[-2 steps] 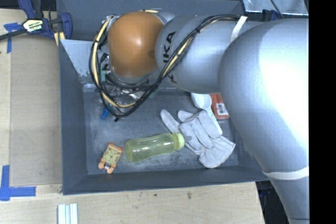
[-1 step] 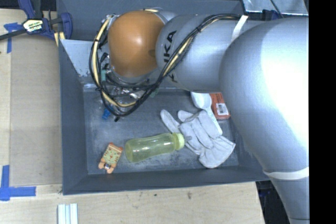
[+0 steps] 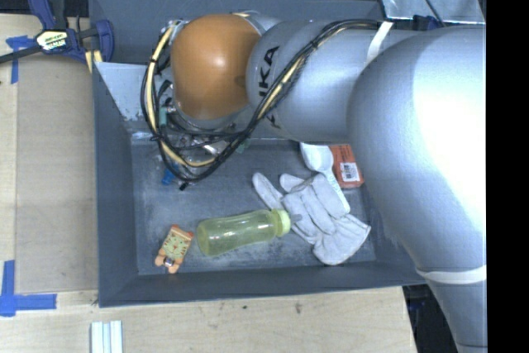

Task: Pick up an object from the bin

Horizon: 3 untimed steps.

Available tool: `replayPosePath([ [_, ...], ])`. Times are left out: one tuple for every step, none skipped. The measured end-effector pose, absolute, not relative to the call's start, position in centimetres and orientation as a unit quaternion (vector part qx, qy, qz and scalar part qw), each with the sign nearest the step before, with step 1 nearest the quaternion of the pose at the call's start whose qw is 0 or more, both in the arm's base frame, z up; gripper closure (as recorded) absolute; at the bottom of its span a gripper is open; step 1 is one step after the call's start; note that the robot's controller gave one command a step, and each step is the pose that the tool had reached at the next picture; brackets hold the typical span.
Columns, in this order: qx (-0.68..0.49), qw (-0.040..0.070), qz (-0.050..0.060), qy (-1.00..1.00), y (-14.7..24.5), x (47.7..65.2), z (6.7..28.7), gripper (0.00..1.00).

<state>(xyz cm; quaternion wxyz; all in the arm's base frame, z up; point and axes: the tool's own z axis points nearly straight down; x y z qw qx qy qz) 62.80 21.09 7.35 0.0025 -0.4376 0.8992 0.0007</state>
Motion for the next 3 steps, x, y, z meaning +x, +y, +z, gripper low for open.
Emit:
replayPosePath([
  [-0.428,0.002,0.001,0.904,21.1,62.8,7.9,1.0],
  [-0.435,0.002,0.001,0.9,21.1,62.8,8.7,1.0],
  [-0.444,0.003,0.0,0.896,21.1,62.9,9.2,1.0],
])
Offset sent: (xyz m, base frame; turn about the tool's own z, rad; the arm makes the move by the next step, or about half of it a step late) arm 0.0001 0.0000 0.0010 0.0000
